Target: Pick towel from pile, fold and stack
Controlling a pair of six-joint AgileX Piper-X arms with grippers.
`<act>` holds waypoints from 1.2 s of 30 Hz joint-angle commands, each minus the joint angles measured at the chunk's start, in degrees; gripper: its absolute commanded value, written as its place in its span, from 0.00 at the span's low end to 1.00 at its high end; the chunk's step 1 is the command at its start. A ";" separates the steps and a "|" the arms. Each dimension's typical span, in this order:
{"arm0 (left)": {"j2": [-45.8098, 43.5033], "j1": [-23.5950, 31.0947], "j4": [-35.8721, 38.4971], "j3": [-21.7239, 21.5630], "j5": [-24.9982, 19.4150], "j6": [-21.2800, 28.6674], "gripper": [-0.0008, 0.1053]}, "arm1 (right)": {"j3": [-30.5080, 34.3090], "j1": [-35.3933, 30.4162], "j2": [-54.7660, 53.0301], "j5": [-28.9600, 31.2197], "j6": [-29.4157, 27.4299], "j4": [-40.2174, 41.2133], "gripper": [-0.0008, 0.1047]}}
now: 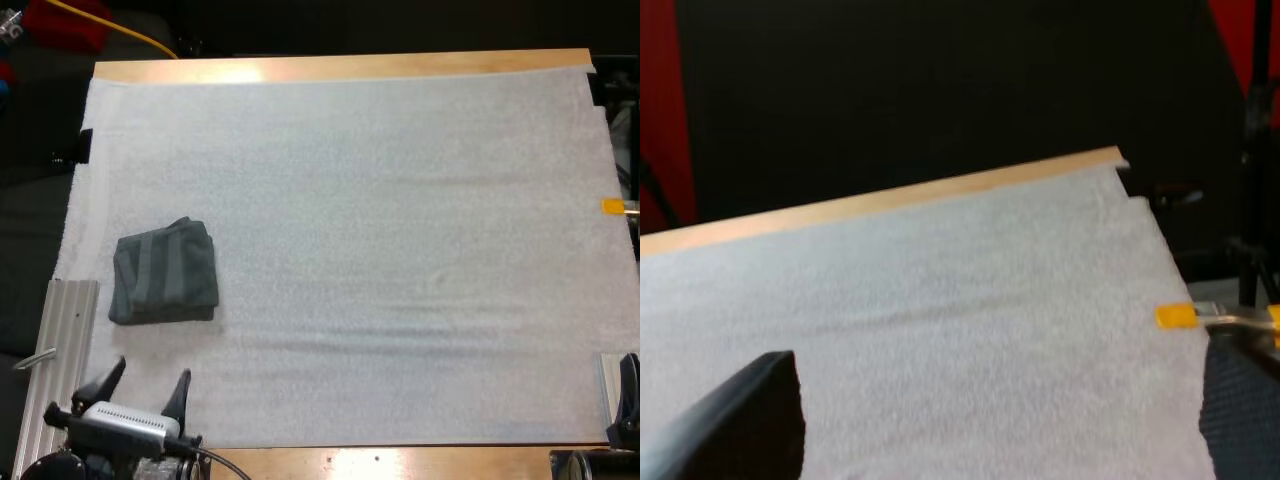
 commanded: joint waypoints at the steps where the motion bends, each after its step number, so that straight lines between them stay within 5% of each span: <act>1: -8.01 -0.28 -4.08 0.57 0.28 0.08 0.66 | 0.59 -0.01 -2.50 0.55 -0.64 -2.55 0.75; 22: -7.91 -0.28 -8.91 11.40 0.28 0.32 0.66 | 13.70 -0.01 -2.35 0.55 -0.64 -8.85 0.75; 36: -7.91 -0.28 -9.64 11.92 0.28 0.32 0.66 | 16.92 -0.01 -2.30 0.55 -0.64 -4.57 0.75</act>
